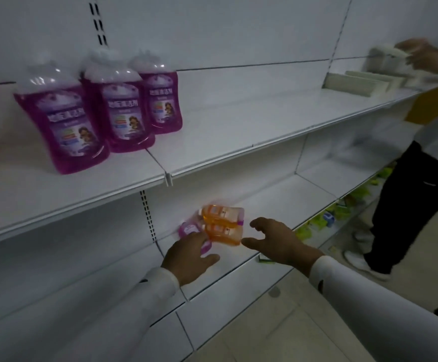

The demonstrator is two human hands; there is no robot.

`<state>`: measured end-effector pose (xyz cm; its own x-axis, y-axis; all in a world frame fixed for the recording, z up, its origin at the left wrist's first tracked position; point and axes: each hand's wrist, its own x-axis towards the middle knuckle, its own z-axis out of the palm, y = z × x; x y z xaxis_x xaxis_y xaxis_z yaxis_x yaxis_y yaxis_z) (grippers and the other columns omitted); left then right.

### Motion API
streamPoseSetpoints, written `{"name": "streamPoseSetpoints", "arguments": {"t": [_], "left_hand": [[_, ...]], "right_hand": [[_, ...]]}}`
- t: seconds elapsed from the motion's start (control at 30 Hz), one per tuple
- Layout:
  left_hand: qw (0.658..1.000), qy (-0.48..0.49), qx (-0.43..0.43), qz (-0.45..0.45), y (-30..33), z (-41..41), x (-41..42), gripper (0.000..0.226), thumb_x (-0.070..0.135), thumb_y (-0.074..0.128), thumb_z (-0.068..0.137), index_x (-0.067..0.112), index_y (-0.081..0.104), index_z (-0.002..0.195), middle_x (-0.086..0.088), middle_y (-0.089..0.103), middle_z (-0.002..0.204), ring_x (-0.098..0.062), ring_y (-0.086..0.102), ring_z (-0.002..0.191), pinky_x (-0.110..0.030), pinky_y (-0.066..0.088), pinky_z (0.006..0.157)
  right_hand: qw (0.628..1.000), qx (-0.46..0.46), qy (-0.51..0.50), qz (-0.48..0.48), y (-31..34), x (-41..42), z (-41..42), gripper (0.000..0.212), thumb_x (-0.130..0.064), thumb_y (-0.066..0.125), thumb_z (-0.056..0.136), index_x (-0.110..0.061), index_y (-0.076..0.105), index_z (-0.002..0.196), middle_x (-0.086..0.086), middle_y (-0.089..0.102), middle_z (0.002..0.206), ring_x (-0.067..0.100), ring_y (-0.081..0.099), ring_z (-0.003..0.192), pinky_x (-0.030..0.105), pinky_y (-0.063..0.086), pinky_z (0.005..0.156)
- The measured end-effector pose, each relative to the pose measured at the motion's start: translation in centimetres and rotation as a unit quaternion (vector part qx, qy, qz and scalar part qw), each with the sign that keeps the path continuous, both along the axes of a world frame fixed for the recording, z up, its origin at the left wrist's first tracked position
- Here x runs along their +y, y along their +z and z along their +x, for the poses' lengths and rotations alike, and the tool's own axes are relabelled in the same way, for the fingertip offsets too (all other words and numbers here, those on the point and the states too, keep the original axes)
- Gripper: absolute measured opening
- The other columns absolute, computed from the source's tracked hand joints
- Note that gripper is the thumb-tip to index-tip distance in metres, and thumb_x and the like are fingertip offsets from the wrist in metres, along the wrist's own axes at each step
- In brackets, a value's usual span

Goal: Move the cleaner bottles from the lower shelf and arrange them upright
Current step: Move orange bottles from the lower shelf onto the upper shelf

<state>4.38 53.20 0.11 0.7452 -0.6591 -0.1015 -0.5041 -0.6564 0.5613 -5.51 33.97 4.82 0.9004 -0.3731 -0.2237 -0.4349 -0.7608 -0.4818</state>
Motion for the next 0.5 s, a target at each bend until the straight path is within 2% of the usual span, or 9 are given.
{"name": "streamPoseSetpoints", "arguments": {"t": [0.17, 0.33, 0.5], "left_hand": [[0.999, 0.023, 0.034, 0.013, -3.5, 5.2, -5.0, 0.039, 0.051, 0.065, 0.082, 0.027, 0.057, 0.111, 0.007, 0.063, 0.119, -0.016, 0.060, 0.105, -0.022, 0.042, 0.080], [0.993, 0.064, 0.088, 0.035, -7.0, 7.5, -8.0, 0.056, 0.049, 0.064, 0.084, 0.020, 0.052, 0.130, 0.002, 0.057, 0.132, -0.017, 0.056, 0.117, -0.027, 0.046, 0.095], [0.981, 0.137, 0.133, 0.022, -10.8, 8.5, -11.1, 0.056, 0.047, 0.064, 0.085, 0.025, 0.050, 0.135, 0.005, 0.055, 0.135, -0.015, 0.054, 0.120, -0.031, 0.044, 0.102]], "right_hand": [[0.999, 0.035, 0.010, 0.009, -4.0, -5.4, 5.9, 0.063, -0.052, 0.062, 0.087, -0.019, 0.046, 0.138, 0.004, 0.055, 0.132, 0.021, 0.054, 0.117, 0.030, 0.045, 0.095], [0.996, 0.066, 0.047, 0.037, -8.1, -9.5, 10.2, 0.060, -0.049, 0.063, 0.087, -0.017, 0.048, 0.136, 0.003, 0.055, 0.135, 0.020, 0.054, 0.120, 0.028, 0.042, 0.097], [0.986, 0.101, 0.110, 0.069, -13.3, -14.1, 14.7, 0.056, -0.047, 0.064, 0.087, -0.018, 0.051, 0.133, 0.003, 0.056, 0.134, 0.020, 0.053, 0.121, 0.028, 0.041, 0.098]]}}
